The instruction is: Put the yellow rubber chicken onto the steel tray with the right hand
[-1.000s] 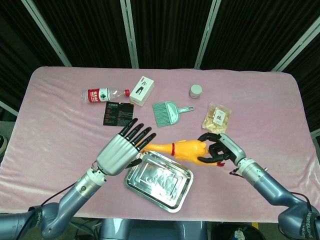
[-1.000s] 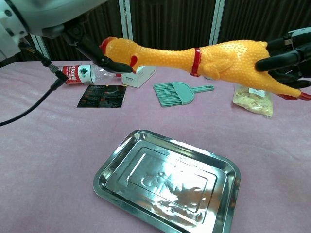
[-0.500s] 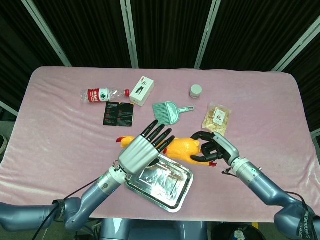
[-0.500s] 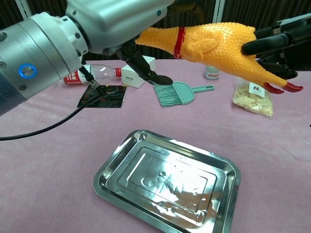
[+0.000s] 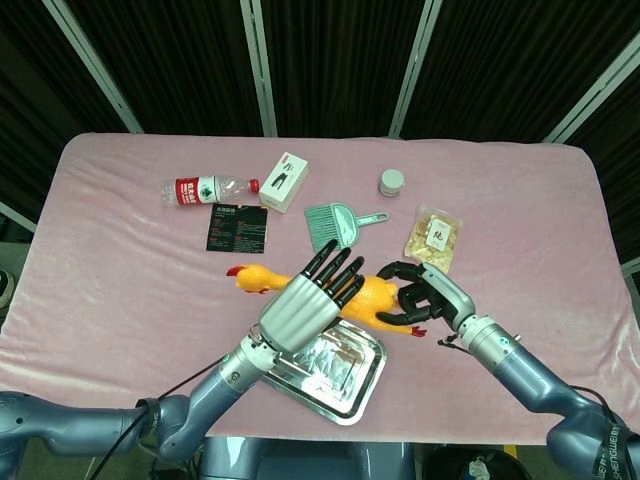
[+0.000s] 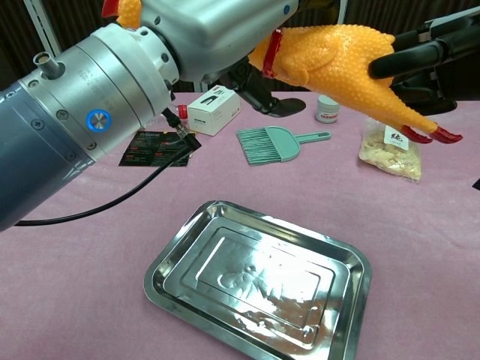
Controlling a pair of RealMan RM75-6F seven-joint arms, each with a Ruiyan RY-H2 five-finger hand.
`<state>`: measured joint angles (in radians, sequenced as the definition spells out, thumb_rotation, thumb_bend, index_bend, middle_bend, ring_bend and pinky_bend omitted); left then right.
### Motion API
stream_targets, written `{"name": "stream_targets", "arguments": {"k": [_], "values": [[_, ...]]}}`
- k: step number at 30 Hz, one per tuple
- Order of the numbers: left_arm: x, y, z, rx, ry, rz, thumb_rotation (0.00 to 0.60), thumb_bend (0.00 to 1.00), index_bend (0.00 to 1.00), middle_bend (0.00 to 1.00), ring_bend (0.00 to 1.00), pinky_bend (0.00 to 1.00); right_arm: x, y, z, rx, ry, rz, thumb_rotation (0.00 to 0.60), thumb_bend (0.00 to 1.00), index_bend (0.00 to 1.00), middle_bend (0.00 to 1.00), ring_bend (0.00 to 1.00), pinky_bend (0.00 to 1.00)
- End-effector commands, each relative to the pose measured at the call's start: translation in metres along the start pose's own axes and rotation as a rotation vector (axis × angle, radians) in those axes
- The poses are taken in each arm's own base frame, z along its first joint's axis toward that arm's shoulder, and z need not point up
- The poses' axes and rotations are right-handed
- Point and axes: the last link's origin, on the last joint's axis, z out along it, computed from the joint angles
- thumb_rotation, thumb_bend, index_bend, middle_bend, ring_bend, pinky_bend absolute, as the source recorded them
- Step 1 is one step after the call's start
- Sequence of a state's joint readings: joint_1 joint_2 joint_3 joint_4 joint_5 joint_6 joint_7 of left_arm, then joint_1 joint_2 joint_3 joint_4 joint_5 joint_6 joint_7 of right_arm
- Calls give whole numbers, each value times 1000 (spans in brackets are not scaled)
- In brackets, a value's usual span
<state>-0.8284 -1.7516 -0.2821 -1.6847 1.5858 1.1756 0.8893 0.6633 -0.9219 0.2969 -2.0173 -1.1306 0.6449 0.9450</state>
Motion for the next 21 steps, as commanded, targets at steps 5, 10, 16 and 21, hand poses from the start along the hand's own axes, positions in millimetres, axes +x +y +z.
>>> {"name": "stream_targets", "arguments": {"k": [5,10,16,21], "values": [[-3,2,-1,8,7,-7,600,265,393,226,138,153,0,1,-1,-5,1,-3,600,560,1000,785,780,871],[-5,1,-2,18,9,-9,600,302,440,241,138,153,0,2,-1,-5,-2,2,600,560,1000,785,780,871],[-9,1,-2,22,23,-5,600,365,497,270,149,153,-2,0,0,0,-8,9,600,560,1000,785,781,871],[-10,1,-1,27,37,-22,600,444,596,309,151,153,-4,-1,0,1,-12,12,600,560,1000,789,782,871]]}}
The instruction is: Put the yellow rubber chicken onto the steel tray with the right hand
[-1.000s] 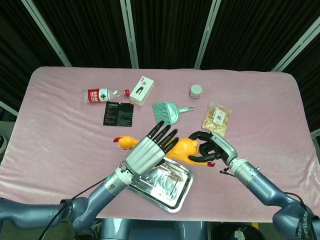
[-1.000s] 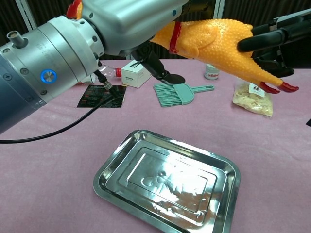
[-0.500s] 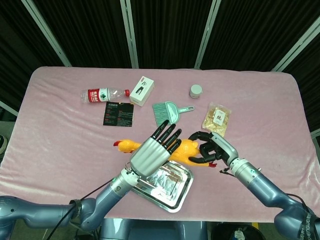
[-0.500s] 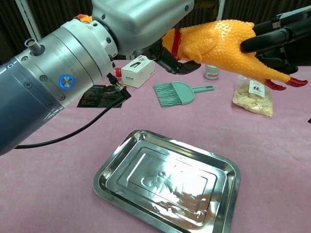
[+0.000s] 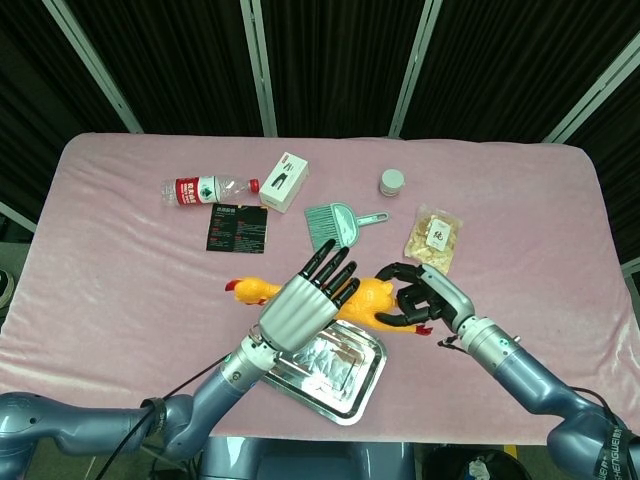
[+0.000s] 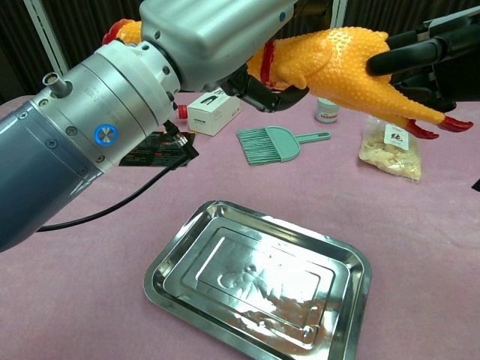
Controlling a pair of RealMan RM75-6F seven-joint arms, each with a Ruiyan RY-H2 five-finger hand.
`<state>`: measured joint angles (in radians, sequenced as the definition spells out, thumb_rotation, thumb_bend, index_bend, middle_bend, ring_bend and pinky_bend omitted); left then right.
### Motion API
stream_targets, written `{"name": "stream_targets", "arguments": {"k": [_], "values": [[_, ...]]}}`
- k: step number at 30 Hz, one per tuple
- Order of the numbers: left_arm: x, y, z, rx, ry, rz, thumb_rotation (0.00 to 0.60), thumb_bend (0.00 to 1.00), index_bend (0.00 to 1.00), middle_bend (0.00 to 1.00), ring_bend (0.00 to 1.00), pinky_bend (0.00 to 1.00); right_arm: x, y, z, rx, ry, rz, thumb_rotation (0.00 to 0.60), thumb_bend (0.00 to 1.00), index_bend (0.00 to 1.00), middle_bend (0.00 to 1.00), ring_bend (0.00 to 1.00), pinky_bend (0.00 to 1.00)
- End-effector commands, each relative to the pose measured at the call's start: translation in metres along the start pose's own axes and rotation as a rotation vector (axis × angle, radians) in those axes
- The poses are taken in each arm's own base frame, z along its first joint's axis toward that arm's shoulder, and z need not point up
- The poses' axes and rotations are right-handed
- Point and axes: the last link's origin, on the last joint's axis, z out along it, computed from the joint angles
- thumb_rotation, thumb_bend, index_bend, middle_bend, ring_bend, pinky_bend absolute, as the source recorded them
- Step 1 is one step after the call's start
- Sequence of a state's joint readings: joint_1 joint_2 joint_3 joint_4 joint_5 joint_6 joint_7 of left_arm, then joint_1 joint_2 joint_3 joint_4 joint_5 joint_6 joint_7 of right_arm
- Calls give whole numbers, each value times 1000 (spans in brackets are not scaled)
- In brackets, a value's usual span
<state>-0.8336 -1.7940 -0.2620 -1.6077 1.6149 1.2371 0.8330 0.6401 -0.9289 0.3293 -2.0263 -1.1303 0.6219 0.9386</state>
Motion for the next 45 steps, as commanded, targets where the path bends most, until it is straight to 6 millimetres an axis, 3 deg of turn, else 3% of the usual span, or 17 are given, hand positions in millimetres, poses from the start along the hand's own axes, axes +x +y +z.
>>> {"name": "stream_targets", "arguments": {"k": [1,10,13,18,21,45], "values": [[-1,0,1,3,7,-7,600,448,611,314,152,153,-1,0,0,-1,-2,3,600,560,1000,789,783,872],[-1,0,1,11,36,-20,600,482,763,393,180,154,-1,-1,0,0,1,13,600,560,1000,790,784,873],[-1,-1,1,14,47,-23,600,457,682,372,179,154,-1,-1,0,1,2,15,600,561,1000,790,784,873],[-1,-4,-3,12,45,-3,600,389,403,284,145,153,1,-2,0,3,9,27,600,563,1000,790,785,872],[-2,-5,-7,16,36,-8,600,378,318,263,137,153,3,-3,1,7,14,34,600,564,1000,790,785,872],[-1,-7,-13,39,76,-46,600,290,196,188,97,153,11,-7,5,6,18,107,600,572,1000,790,785,872]]}}
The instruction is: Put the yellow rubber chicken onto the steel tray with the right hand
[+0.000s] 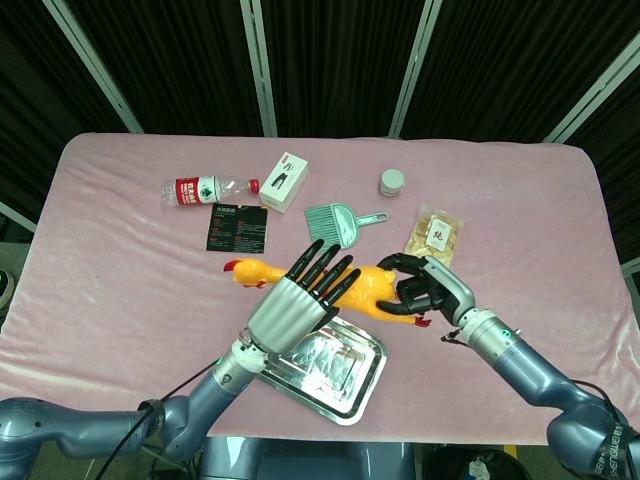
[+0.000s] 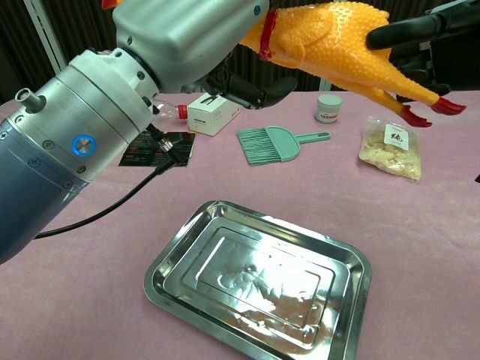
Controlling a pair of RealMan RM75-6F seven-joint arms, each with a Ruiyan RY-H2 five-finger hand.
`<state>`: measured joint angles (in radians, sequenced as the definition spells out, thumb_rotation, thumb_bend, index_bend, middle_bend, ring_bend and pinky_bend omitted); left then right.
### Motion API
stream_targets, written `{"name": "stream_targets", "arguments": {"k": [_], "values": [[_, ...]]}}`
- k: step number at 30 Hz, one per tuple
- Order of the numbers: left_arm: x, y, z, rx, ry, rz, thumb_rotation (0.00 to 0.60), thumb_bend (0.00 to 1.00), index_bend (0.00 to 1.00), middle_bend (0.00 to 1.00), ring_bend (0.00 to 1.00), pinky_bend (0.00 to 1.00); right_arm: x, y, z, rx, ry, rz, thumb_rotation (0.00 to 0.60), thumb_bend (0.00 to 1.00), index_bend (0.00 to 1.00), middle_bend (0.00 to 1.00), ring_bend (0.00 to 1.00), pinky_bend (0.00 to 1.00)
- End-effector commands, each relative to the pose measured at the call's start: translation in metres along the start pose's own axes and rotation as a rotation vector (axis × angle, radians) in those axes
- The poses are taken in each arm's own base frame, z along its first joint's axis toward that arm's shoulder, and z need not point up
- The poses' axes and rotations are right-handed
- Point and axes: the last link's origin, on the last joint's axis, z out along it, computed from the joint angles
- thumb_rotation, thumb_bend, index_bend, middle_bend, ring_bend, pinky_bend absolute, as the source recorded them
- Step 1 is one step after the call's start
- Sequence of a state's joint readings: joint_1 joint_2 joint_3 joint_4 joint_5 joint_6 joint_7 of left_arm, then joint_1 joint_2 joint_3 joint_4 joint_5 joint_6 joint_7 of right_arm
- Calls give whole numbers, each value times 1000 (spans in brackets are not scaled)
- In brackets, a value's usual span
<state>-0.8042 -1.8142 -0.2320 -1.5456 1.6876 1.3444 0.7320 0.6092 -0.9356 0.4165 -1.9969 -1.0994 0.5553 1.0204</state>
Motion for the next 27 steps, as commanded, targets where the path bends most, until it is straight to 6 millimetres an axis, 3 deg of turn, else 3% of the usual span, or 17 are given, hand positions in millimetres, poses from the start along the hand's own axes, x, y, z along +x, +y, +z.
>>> {"name": "stream_targets", "arguments": {"k": [1,10,14,27], "values": [[0,0,0,0,2,-1,600,287,196,187,97,153,1,-1,-1,2,0,5,600,573,1000,790,785,872],[1,4,3,-4,29,-3,600,282,291,197,97,154,-2,0,-4,6,-19,7,600,579,1000,789,785,872],[3,7,5,1,42,2,600,290,399,221,97,155,-3,-1,-7,11,-26,2,600,580,1000,789,785,872],[3,12,8,1,56,1,600,469,738,348,126,159,-7,1,-11,24,-44,4,600,585,1000,794,790,878]]}}
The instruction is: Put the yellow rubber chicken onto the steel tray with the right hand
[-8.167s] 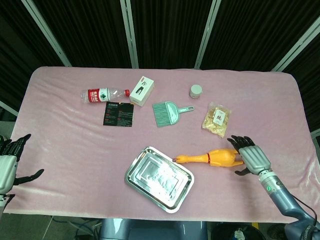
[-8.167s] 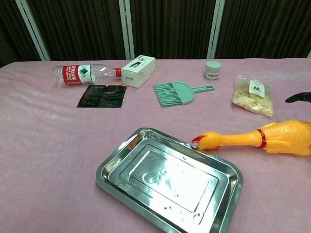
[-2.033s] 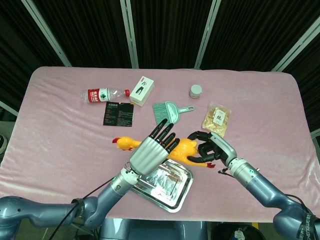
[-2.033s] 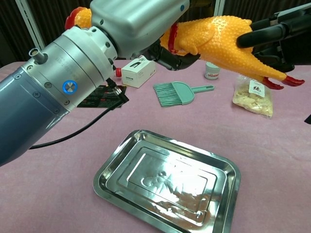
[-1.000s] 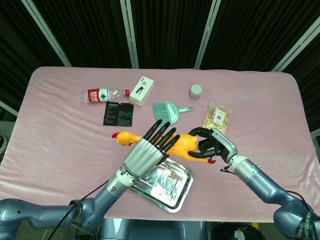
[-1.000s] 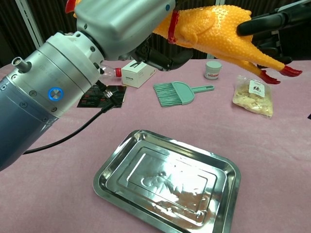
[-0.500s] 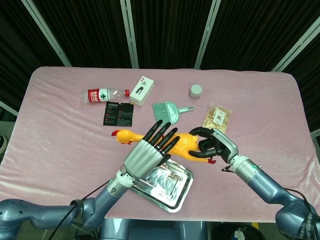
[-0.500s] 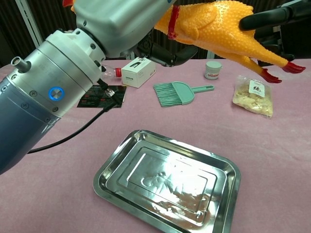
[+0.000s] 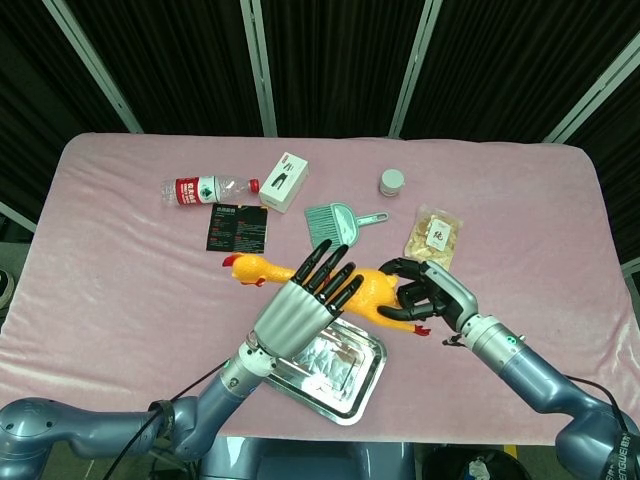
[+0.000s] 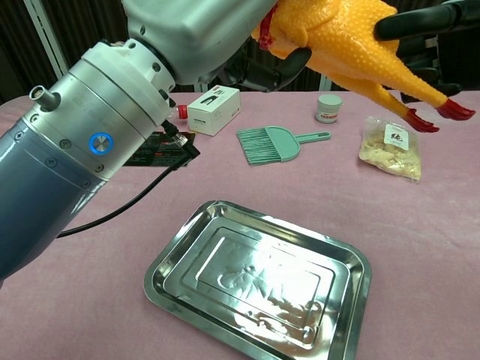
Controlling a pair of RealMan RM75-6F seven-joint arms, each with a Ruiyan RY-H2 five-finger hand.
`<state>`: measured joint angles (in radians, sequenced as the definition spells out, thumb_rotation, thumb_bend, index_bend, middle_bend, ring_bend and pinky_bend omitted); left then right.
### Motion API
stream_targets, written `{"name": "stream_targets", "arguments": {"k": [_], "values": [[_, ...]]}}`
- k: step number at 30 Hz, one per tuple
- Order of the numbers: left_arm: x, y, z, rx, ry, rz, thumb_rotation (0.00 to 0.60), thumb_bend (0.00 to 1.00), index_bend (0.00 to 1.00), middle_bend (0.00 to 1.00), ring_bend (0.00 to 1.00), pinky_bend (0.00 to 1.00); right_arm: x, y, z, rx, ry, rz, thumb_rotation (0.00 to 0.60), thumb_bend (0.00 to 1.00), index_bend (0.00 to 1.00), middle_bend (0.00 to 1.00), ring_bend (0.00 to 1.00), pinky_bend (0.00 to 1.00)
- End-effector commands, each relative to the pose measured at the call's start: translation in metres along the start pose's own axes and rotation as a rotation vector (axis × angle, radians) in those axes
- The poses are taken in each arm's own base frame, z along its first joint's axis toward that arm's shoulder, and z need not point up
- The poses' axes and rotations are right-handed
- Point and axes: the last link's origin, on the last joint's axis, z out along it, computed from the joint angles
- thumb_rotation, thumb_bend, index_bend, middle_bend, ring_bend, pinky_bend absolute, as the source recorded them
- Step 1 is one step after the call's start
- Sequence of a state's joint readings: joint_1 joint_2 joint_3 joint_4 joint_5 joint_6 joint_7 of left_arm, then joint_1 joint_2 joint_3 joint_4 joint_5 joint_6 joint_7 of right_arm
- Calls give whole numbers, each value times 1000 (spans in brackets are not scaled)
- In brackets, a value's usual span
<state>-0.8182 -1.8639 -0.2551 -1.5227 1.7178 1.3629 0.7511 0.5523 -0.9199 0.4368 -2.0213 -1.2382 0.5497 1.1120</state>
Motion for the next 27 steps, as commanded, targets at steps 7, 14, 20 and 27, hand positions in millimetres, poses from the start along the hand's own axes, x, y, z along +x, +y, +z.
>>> {"name": "stream_targets", "arguments": {"k": [7,14,20,27], "values": [[-2,-1,0,5,5,-9,600,493,821,407,160,164,-2,0,-1,8,-9,1,600,587,1000,796,792,881],[-3,-2,-2,0,-3,-4,600,397,562,306,147,164,-1,0,-1,11,-6,-1,600,591,1000,796,792,881],[-3,-6,-8,-5,-32,16,600,336,230,171,81,164,1,-3,-1,19,-1,8,600,597,1000,796,792,881],[-1,-8,-9,1,-35,21,600,334,209,157,74,164,0,-7,-2,28,-6,23,600,598,1000,796,792,881]]}}
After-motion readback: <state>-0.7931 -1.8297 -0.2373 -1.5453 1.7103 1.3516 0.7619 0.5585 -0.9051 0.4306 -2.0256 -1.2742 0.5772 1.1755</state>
